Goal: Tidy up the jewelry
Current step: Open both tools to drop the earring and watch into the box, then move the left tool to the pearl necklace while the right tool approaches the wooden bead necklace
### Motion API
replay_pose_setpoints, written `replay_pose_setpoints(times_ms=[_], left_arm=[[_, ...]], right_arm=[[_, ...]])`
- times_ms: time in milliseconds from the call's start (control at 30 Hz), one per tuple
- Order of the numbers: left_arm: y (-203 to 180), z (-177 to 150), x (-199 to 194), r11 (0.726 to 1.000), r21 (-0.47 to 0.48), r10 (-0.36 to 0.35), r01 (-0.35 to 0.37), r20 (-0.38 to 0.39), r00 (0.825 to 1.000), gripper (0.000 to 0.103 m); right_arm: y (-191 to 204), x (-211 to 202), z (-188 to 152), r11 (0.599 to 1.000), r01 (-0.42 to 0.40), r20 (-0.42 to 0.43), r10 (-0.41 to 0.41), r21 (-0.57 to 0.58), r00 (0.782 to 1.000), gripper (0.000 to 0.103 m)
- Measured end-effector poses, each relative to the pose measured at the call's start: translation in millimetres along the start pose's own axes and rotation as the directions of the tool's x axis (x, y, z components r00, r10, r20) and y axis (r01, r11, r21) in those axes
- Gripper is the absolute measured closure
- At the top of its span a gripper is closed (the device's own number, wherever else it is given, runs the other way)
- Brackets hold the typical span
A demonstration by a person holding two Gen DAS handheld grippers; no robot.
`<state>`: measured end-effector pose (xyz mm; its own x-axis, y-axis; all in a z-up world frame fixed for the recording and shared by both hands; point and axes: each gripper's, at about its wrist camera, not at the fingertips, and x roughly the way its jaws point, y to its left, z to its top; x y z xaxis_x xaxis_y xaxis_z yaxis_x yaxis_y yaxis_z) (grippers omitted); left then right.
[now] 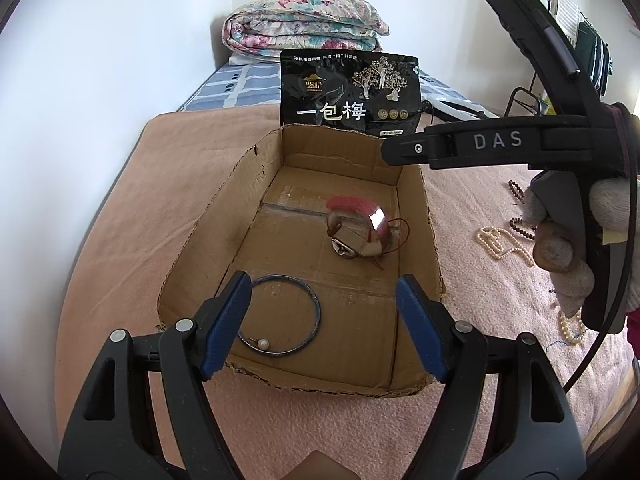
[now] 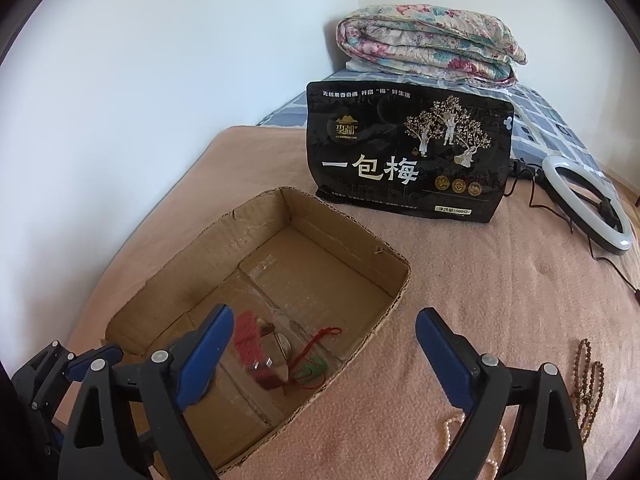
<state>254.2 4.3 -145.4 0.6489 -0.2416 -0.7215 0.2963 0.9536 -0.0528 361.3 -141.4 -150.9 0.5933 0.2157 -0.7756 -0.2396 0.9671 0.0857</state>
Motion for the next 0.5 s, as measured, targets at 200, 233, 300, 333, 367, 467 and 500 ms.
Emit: replay_pose_setpoints(times_ms=[200, 233, 300, 333, 367, 467, 500], left_arm=[[-9, -1, -6, 1.0, 0.015, 0.005, -0.005, 0.003, 1.0, 0.026], [-10, 0, -7, 1.0, 0.015, 0.004, -0.004, 0.006, 1.0, 0.026], [-13, 0, -11, 1.0, 0.015, 0.002, -0.002, 0.011, 1.0, 0.026], [-14, 0, -12, 1.0, 0.016, 0.001, -0.001, 0.013, 1.0, 0.026], [-16, 1, -13, 1.0, 0.018, 0.002, -0.003, 0.015, 1.0, 0.026], [-22, 2, -18, 1.0, 0.029, 0.001, -0.002, 0.02, 1.0, 0.026], [-24, 2, -19, 0.999, 0.032, 0.002, -0.003, 0.022, 1.0, 0.026]], right_arm=[[-2, -14, -4, 0.999, 0.034, 0.023, -0.034, -0.023, 0.999, 0.007], [-3, -17, -4, 0.999, 0.04, 0.027, -0.039, -0.026, 0.999, 0.006], [-7, -23, -6, 0.998, 0.052, 0.035, -0.051, -0.024, 0.998, 0.006], [-9, -27, -7, 0.998, 0.057, 0.038, -0.056, -0.02, 0.998, 0.006], [-12, -29, -7, 0.998, 0.059, 0.041, -0.059, -0.018, 0.997, 0.005], [-20, -39, -11, 0.997, 0.073, 0.049, -0.072, -0.015, 0.996, 0.003], [-23, -43, -12, 0.997, 0.081, 0.052, -0.08, -0.013, 0.995, 0.003]])
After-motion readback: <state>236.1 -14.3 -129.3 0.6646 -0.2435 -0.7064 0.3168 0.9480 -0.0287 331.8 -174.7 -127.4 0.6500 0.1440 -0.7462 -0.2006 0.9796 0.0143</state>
